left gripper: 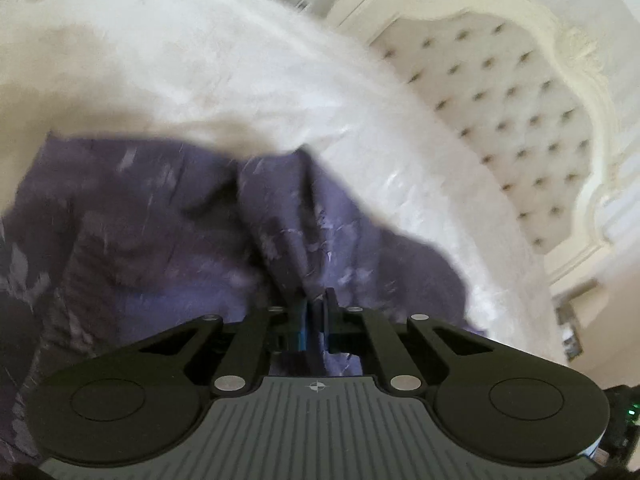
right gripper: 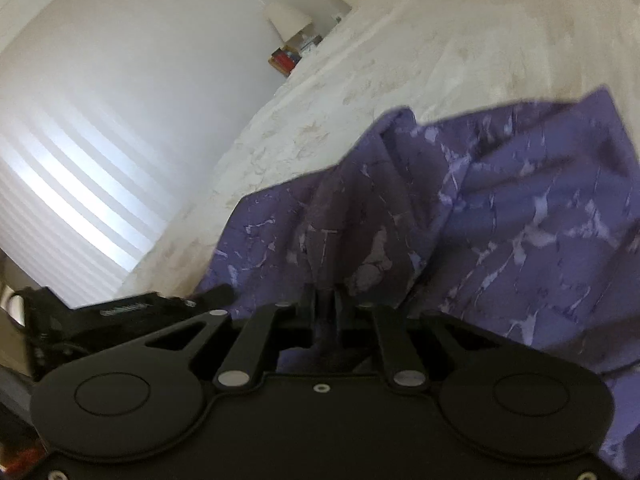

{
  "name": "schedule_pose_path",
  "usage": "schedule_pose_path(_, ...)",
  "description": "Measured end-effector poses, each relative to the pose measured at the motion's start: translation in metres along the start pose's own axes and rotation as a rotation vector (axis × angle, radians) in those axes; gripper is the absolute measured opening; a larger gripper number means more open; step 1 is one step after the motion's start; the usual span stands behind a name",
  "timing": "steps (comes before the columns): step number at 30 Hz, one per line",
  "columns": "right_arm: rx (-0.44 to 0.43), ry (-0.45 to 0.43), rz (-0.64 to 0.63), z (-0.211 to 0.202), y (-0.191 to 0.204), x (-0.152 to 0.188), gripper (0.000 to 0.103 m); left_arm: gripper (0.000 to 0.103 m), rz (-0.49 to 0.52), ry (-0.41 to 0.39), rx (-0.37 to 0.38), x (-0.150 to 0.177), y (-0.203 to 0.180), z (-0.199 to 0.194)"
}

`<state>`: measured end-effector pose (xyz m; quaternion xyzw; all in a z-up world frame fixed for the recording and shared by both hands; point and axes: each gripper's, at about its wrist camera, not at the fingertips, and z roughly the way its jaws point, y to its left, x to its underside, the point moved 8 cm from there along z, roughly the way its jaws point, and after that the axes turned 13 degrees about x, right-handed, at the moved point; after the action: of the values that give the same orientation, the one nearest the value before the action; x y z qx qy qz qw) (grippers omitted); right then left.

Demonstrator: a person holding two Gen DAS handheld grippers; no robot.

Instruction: Fold large clothes

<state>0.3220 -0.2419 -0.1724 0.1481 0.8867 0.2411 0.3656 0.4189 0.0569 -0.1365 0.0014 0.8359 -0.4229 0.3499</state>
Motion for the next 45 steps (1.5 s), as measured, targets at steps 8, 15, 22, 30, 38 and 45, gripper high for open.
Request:
schedule_pose_path(8, 0.035, 0.024, -0.108, -0.022, 0.016, 0.018, 0.025, 0.007, 0.105, 0.030, -0.004, 0.015, -0.010, -0.037)
schedule_pose_path(15, 0.027, 0.027, -0.051, -0.029, -0.016, 0.037, 0.068, 0.020, 0.108, 0.056, -0.108, 0.039, 0.027, -0.034)
schedule_pose_path(22, 0.072, -0.096, 0.050, -0.040, -0.052, 0.002, 0.070, 0.026, 0.282, -0.046, -0.110, 0.031, -0.020, -0.053)
schedule_pose_path(30, 0.049, -0.024, 0.118, 0.001, -0.055, -0.013, 0.010, 0.028, 0.368, 0.022, -0.048, 0.051, -0.054, -0.026)
schedule_pose_path(38, 0.238, -0.083, -0.081, -0.017, -0.058, -0.006, 0.024, 0.038, 0.368, 0.074, -0.110, 0.063, -0.038, -0.003)
schedule_pose_path(45, 0.197, -0.249, -0.145, -0.065, -0.040, -0.004, 0.061, 0.038, 0.373, 0.046, -0.167, 0.059, -0.028, -0.014)
